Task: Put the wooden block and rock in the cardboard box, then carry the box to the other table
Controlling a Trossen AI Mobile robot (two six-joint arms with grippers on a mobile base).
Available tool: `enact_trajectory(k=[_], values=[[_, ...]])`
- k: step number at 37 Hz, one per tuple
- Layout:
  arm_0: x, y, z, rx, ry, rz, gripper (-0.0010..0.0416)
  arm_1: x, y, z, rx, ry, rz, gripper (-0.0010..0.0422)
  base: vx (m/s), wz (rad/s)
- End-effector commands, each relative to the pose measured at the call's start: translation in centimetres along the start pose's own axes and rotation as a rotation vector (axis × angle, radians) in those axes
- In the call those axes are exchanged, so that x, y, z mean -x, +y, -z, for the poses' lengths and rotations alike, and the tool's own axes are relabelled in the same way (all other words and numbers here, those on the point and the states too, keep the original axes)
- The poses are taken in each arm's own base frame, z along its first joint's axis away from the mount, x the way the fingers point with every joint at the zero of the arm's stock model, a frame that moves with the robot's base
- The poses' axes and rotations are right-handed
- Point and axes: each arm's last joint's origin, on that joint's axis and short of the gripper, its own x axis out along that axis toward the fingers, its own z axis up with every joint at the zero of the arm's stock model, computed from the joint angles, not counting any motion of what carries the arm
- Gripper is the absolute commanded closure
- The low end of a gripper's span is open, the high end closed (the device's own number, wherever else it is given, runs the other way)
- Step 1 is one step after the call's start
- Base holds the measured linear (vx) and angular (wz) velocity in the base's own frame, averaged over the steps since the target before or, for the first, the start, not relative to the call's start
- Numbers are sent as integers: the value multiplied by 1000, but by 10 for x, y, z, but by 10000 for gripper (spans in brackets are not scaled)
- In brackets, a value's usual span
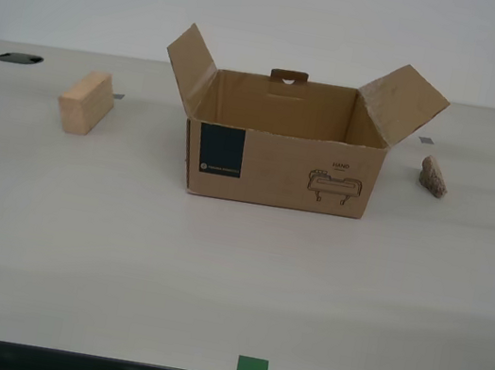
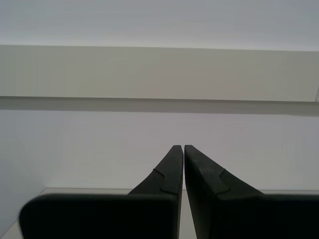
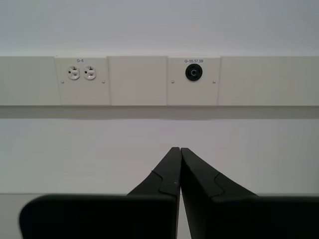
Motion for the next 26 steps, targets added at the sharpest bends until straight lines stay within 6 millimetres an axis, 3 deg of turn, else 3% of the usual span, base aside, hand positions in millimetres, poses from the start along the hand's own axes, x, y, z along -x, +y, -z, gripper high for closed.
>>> enact_trajectory(k=[1,26], values=[[0,0,-1,0,-3,-2,406,0,0,-1,-2,-5,-4,412,0,0],[0,0,-1,0,-3,-2,406,0,0,-1,-2,-5,-4,412,0,0]])
